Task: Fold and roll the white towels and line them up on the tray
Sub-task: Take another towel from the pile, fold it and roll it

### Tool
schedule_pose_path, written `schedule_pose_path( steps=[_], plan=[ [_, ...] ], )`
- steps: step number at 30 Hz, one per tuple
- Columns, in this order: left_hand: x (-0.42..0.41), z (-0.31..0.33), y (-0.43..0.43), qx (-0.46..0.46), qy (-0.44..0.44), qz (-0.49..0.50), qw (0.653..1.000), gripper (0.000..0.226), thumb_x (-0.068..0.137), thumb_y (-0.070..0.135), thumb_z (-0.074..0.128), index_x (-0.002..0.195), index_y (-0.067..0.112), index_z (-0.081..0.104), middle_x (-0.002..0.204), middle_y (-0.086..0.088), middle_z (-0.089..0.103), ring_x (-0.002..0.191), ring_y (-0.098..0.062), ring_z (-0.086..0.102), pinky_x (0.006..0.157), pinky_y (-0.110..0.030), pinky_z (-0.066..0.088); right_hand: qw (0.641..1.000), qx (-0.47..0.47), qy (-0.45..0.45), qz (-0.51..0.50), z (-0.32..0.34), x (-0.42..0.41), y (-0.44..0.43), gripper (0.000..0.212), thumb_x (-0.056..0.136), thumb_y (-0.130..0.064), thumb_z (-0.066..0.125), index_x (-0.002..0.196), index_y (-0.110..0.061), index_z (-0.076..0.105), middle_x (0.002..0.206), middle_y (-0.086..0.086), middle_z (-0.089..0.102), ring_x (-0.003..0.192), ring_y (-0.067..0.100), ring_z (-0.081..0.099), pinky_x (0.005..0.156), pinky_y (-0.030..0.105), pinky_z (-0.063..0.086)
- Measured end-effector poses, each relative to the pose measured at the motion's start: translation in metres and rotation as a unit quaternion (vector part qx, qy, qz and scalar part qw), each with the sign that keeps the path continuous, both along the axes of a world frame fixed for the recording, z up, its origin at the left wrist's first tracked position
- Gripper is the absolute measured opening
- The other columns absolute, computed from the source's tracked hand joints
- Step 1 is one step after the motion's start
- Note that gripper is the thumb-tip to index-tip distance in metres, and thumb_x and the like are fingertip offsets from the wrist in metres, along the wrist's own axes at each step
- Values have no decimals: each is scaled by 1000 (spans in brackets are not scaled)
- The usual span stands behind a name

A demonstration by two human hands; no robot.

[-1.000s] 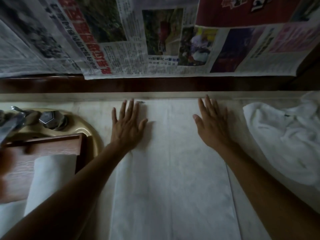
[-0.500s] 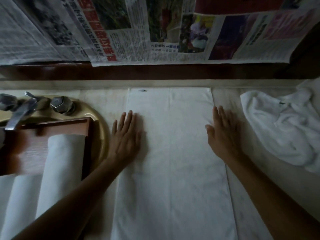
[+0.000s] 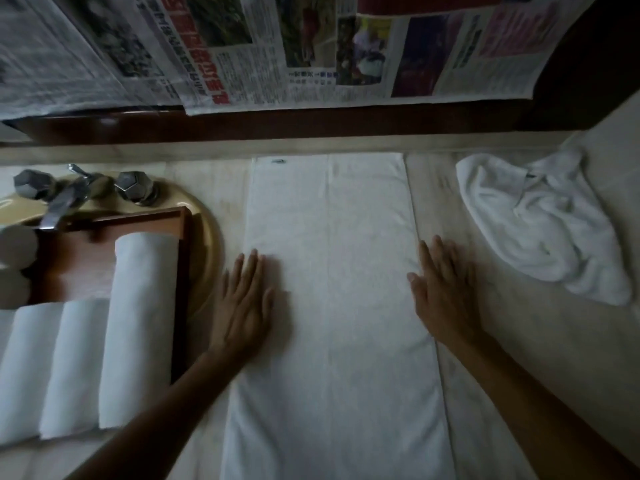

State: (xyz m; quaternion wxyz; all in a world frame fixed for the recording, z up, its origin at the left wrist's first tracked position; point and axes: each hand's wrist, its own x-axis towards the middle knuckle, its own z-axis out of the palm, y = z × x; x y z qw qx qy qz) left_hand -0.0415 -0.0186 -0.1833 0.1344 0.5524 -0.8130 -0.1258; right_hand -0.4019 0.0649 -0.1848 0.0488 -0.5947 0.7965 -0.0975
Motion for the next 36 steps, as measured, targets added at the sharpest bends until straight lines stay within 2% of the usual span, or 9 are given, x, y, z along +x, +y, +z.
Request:
schedule_pose_path(
  steps=[3,6,10,14,18,23,30,33,36],
  plan=[
    [-54,4,59,14,57,-43,997,59,106,34,33,160,8,33,169,-9,24,159,-26,16,128,-47,12,999,-26,-6,47,4,75,26,65,104,-45,38,162,-15,29,171,10,16,157,35,13,121,62,15],
    [-70,-8,104,45,61,-75,994,59,107,34,31,161,9,30,171,-7,20,159,-25,15,127,-53,16,991,24,-7,129,-2,126,58,64,106,-46,32,162,-15,29,171,7,15,158,30,9,121,63,18],
    [-1,-15,103,28,-1,-68,997,58,109,36,27,161,10,30,171,-6,19,158,-26,17,127,-51,16,993,33,-3,110,-10,81,82,63,106,-45,29,160,-14,32,171,4,19,158,26,12,121,64,17],
    [49,-8,111,32,7,-23,999,61,108,33,32,162,8,25,173,-7,13,159,-29,13,128,-50,10,999,46,-3,27,-4,42,95,67,106,-49,20,161,-12,29,170,8,19,157,30,16,122,63,16],
    [13,3,153,62,27,-45,997,67,103,33,36,165,14,19,173,-8,10,160,-27,7,128,-51,6,997,23,-33,63,9,105,123,66,106,-47,30,164,-20,16,173,5,4,159,29,2,125,55,-2],
    [3,-7,197,81,1,-80,993,64,103,38,36,164,21,25,173,-4,13,160,-24,10,126,-52,15,991,32,-34,124,-9,146,172,63,103,-49,41,160,-22,35,171,3,17,158,27,14,125,59,11],
    [54,-6,192,76,-21,-111,991,67,105,43,36,164,13,24,173,-7,13,160,-25,11,125,-49,17,996,50,-50,48,6,114,188,65,106,-55,21,162,-22,29,171,1,15,159,22,10,126,49,5],
    [48,3,173,110,-57,-104,987,72,104,53,27,165,18,15,173,-7,3,160,-25,-2,128,-48,10,992,79,-64,73,13,117,169,68,102,-57,30,163,-28,19,173,0,2,159,21,-1,127,48,9],
    [38,13,159,146,-129,-123,973,81,96,63,6,166,23,6,173,-8,-6,159,-28,-8,128,-52,10,984,141,-60,87,10,115,152,82,93,-70,20,164,-28,18,173,1,1,159,25,-1,127,48,12]
  ],
)
